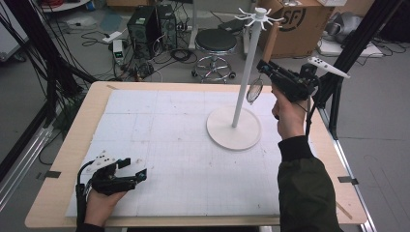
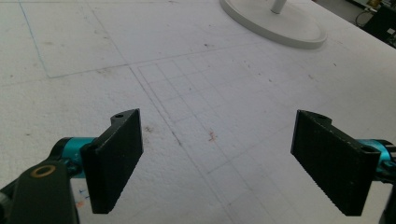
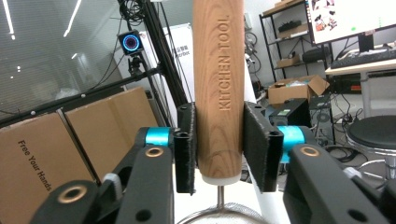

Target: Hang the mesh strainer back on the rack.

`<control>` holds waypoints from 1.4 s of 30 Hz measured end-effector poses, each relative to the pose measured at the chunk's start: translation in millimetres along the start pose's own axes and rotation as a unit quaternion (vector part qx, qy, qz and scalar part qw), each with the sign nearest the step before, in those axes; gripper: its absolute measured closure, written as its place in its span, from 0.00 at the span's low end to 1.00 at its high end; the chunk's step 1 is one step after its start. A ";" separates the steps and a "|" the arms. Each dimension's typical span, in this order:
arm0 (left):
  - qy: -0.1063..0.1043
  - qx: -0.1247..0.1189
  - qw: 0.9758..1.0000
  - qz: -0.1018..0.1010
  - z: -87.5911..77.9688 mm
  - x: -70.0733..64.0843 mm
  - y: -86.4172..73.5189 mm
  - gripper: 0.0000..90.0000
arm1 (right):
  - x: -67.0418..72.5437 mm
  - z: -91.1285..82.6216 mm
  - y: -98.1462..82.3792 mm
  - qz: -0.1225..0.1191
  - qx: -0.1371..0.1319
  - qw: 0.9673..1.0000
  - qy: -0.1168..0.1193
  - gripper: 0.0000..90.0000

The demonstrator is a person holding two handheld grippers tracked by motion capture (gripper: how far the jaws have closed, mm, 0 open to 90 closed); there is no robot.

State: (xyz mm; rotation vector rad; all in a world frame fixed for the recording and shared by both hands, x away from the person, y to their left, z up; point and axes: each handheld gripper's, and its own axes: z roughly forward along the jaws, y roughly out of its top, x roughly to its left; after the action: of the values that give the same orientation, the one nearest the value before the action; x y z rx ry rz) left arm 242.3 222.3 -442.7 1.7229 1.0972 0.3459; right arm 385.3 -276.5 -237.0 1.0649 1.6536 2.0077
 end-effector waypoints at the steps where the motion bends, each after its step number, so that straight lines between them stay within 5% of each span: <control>1: 0.000 0.000 1.000 0.000 -0.3 0.0 -0.1 0.19 | -0.4 0.3 -0.2 0.003 0.000 1.000 -0.006 0.60; 5: 0.000 0.000 1.000 -0.002 -0.7 0.4 -0.5 0.19 | -2.7 1.5 -0.9 0.002 0.008 1.000 -0.011 0.60; 8: 0.001 0.000 1.000 -0.002 -0.5 0.4 -0.6 0.19 | -2.6 1.9 -1.6 0.004 0.015 1.000 -0.022 0.48; 14: -0.001 -0.001 1.000 0.000 -0.1 0.0 0.1 0.19 | 1.2 -0.3 -4.2 -0.009 0.036 0.999 -0.035 0.39; 19: -0.003 -0.001 1.000 0.004 1.4 -2.0 1.4 0.19 | 4.3 -6.3 -14.1 -0.022 0.039 0.998 -0.037 0.36; 42: -0.010 -0.003 1.000 0.013 4.3 -7.1 3.4 0.19 | 0.2 -21.5 -48.3 -0.006 0.071 0.997 -0.035 0.29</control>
State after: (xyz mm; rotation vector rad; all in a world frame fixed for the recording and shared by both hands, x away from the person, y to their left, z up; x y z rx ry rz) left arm 243.0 213.8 -439.9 1.7333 1.0599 0.3467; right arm 360.0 -278.2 -283.3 1.1569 1.7829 1.8482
